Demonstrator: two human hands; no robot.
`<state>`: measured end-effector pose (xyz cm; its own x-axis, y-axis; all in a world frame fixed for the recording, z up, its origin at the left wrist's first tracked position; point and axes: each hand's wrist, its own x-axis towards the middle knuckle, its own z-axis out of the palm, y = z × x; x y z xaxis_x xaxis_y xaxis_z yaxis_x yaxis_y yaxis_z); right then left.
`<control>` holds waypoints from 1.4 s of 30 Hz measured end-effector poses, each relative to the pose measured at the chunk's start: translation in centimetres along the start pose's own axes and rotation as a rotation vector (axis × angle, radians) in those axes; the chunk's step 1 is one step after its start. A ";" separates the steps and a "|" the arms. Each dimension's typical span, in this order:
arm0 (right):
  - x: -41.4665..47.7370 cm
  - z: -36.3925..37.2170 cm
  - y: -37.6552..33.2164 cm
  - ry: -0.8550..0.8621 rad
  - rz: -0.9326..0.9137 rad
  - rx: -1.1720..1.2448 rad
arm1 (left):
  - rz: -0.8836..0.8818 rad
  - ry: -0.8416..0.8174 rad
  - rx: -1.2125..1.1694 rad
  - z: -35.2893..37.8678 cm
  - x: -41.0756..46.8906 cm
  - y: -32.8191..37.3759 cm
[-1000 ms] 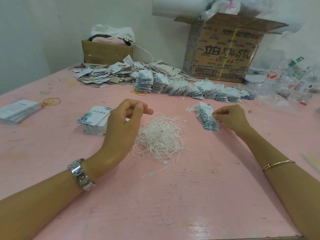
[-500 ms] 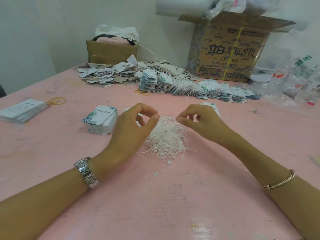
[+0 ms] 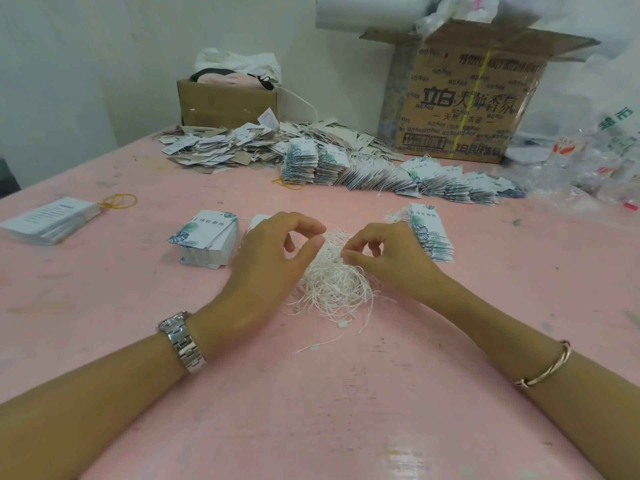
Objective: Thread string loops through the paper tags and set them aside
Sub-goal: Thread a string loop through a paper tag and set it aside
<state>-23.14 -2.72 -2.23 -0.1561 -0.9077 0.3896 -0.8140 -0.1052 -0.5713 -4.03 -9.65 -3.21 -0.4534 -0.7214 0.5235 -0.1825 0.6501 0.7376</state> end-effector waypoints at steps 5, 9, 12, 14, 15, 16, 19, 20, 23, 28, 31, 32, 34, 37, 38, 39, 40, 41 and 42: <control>0.0 -0.7 -0.7 0.103 -0.009 0.159 | 0.081 -0.030 0.157 -0.2 0.4 -0.2; -0.1 -1.5 -1.8 0.022 -0.072 0.378 | 0.079 -0.137 0.077 -0.3 0.5 -0.4; -0.3 -1.8 -2.2 -0.027 -0.086 0.449 | 0.059 -0.191 -0.037 -0.1 0.7 -0.5; -0.4 -1.9 -2.3 -0.052 -0.091 0.514 | 0.070 -0.190 -0.079 -0.1 0.8 -0.5; -0.4 -1.9 -2.3 -0.068 -0.090 0.555 | 0.078 -0.178 -0.101 -0.1 0.8 -0.5; -0.4 -2.0 -2.3 -0.085 -0.082 0.593 | 0.085 -0.157 -0.123 -0.2 0.9 -0.4; -0.1 -2.4 -2.0 -0.102 -0.009 0.655 | 0.102 -0.059 -0.155 -0.6 1.1 -0.1; 0.0 -2.5 -1.7 -0.113 0.019 0.648 | 0.112 -0.025 -0.166 -0.8 1.3 -0.1; 0.1 -2.7 -1.2 -0.171 0.055 0.561 | 0.123 0.080 -0.200 -1.3 1.6 0.3; 0.0 -2.5 -0.8 -0.094 0.053 0.476 | 0.127 0.199 -0.244 -1.6 1.7 0.6; 0.1 -2.3 -0.7 0.080 -0.001 0.520 | 0.130 0.188 -0.240 -1.6 1.6 0.7; 0.1 -2.3 -0.8 0.140 -0.035 0.544 | 0.127 0.173 -0.242 -1.6 1.5 0.7; 0.1 -2.4 -1.0 0.229 -0.095 0.593 | 0.116 0.135 -0.238 -1.4 1.4 0.6; 0.1 -2.6 -0.9 0.150 -0.080 0.448 | 0.122 0.083 -0.200 -1.0 1.3 0.4; 0.1 -2.5 -0.8 0.081 -0.043 0.335 | 0.122 0.072 -0.191 -0.9 1.2 0.3; 0.0 -2.3 -0.6 0.035 -0.002 0.246 | 0.120 0.065 -0.188 -0.8 1.2 0.3; 0.1 -2.2 -0.4 0.031 0.036 0.211 | 0.118 0.060 -0.188 -0.8 1.2 0.3; 0.1 -2.1 -0.3 0.056 0.066 0.226 | 0.114 0.057 -0.190 -0.8 1.2 0.3; 0.1 -2.2 -0.3 0.091 0.092 0.269 | 0.109 0.055 -0.194 -0.8 1.2 0.2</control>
<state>-24.17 -1.92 -0.43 -0.2816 -0.8797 0.3831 -0.6187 -0.1387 -0.7733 -3.92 -10.56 -2.07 -0.4120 -0.6649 0.6231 0.0386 0.6704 0.7410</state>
